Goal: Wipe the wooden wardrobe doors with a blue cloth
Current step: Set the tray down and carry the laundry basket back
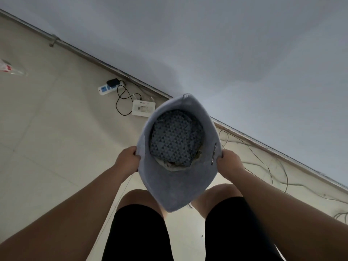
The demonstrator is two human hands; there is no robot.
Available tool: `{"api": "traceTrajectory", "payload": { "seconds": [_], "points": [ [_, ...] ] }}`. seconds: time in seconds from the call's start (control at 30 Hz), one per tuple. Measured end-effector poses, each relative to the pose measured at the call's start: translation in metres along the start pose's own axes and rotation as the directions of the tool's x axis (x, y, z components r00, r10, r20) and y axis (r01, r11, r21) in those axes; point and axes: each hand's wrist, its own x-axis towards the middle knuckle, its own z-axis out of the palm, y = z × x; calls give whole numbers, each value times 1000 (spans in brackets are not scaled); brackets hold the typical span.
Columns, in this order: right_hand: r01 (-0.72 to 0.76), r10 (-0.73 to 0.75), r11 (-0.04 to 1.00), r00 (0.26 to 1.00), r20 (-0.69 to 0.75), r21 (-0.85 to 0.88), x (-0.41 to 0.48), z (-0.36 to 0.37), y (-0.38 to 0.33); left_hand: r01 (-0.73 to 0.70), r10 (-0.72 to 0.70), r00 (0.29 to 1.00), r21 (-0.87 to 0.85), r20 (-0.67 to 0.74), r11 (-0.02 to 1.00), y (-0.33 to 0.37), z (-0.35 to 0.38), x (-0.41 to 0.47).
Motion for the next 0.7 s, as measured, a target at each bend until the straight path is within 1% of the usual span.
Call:
{"api": "traceTrajectory", "payload": {
  "seconds": [0.13,0.27,0.37,0.5,0.6,0.7],
  "points": [
    [71,-74,997,996,-55,-41,-30,-26,-18,-57,62,996,78,-60,995,3,-18,-33],
    [142,-150,985,985,-80,-95,-83,-79,-35,-66,69,993,39,-91,997,7,-53,-102],
    [187,-202,968,976,-78,-167,-135,-123,-51,-56,53,995,-31,-82,998,13,-87,-169],
    [253,-282,945,952,-119,-208,-202,-168,-76,-34,27,999,-195,-38,980,10,-133,-252],
    [303,-343,919,931,-130,-253,-243,-188,-94,-10,16,1000,-264,21,964,0,-161,-301],
    [331,-390,890,909,-146,-315,-263,-199,-111,15,-18,1000,-362,-4,932,-18,-176,-333]
  ]
}}
